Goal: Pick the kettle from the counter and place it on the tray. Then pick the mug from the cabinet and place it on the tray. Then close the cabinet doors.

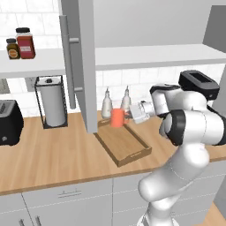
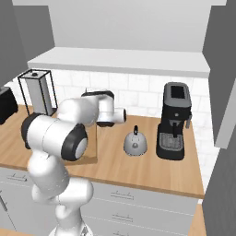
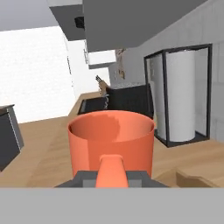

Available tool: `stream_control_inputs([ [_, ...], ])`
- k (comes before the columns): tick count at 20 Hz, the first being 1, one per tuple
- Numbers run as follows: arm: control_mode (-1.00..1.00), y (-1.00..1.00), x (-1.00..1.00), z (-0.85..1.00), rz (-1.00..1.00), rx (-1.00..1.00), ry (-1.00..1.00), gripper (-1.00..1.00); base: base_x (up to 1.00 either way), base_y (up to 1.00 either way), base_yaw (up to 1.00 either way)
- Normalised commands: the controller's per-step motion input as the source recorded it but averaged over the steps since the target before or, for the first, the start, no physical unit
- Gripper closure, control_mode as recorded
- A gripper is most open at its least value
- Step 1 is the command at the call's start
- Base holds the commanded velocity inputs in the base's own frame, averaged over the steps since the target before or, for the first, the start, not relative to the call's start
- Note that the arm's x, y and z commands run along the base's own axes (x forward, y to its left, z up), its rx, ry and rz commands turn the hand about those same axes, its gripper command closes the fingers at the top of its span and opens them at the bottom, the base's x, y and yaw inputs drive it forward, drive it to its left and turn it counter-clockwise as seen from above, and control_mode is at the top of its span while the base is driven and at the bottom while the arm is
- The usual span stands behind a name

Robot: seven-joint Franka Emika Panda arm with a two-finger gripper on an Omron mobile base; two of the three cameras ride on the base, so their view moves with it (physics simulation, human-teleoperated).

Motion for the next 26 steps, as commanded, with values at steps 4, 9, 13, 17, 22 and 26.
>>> stream_control_inputs([
  [4,-1.00,0.27,0.51,-0.50,0.13,0.00,0.00,1.00,0.00,0.00,0.00],
  [9,-1.00,0.25,0.51,-0.39,0.04,-0.05,-0.01,1.00,0.00,0.00,0.00],
  [13,-1.00,0.22,0.53,-0.46,0.00,-0.05,-0.02,1.00,0.00,0.00,0.00],
  [17,-1.00,0.22,0.52,-0.44,0.00,-0.04,0.00,1.00,0.00,0.00,0.00],
  [22,-1.00,0.08,0.46,-0.40,0.01,0.00,-0.01,1.00,0.00,0.00,0.00],
  [26,-1.00,0.00,0.40,-0.41,0.04,0.00,-0.03,1.00,0.00,0.00,0.00],
])
